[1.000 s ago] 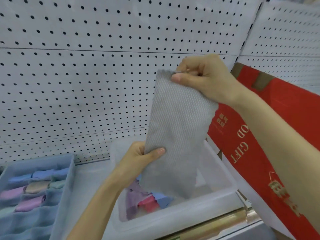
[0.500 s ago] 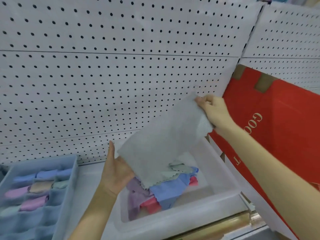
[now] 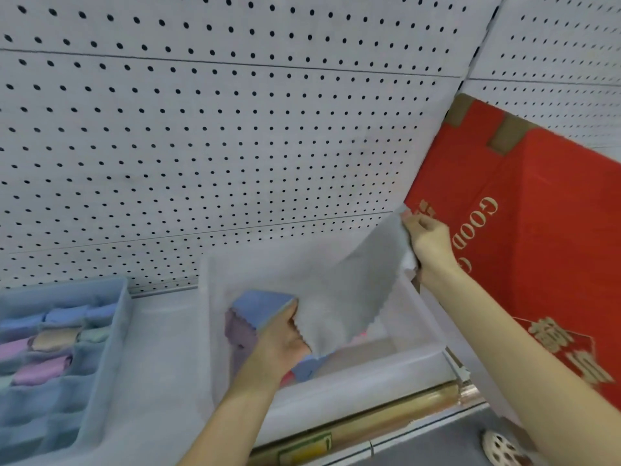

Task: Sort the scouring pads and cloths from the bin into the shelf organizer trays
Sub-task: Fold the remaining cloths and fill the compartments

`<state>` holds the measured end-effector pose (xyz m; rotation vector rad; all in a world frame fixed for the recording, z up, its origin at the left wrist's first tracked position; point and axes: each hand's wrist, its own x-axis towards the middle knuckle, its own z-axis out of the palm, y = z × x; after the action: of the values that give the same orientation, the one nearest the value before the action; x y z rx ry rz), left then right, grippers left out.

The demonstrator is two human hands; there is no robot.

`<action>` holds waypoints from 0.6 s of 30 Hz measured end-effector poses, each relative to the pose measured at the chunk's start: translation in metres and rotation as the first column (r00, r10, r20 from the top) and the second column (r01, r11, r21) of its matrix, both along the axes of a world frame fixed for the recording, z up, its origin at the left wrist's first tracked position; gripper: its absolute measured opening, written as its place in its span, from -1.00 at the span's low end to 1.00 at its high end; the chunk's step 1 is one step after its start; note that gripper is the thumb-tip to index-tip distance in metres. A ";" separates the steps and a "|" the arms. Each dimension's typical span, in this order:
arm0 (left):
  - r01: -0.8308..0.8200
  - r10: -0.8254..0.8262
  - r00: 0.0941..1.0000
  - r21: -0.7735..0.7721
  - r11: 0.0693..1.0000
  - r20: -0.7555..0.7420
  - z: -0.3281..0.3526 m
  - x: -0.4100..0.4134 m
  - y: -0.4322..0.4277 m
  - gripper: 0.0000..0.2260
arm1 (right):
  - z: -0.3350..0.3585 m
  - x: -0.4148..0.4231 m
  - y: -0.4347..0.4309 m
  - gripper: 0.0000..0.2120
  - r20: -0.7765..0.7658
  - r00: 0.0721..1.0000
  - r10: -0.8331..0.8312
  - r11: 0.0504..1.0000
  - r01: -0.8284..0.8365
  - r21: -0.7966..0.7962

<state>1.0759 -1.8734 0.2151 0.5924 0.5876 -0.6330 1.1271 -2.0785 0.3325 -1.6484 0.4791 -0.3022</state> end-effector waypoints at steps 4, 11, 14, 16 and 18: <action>-0.030 0.031 1.000 -0.097 0.995 0.000 -0.004 -0.001 -0.002 -0.79 | 0.002 -0.010 -0.016 -0.72 -0.019 0.999 -0.029 1.000 0.029 -0.011; 0.123 -0.126 0.992 -0.101 0.987 -0.026 0.001 -0.014 -0.004 -0.79 | -0.014 -0.022 -0.036 -0.65 -0.117 0.993 -0.036 0.996 0.026 -0.089; 0.144 -0.146 0.988 0.066 0.987 0.039 0.000 -0.005 0.001 -0.88 | -0.016 -0.028 -0.042 -0.69 -0.139 0.990 -0.026 0.994 0.012 -0.105; 0.162 -0.174 0.981 0.138 0.977 0.080 0.003 0.001 0.002 -0.88 | -0.014 -0.030 -0.044 -0.70 -0.137 0.991 -0.008 0.996 -0.005 -0.092; 0.138 -0.156 0.982 0.166 0.977 0.104 0.002 0.006 0.003 -0.87 | -0.010 -0.031 -0.044 -0.71 -0.126 0.992 0.004 0.996 -0.016 -0.092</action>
<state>1.0815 -1.8701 0.2167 0.8222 0.4897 -0.6899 1.0959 -2.1225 0.3223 -1.7669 0.5584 -0.2162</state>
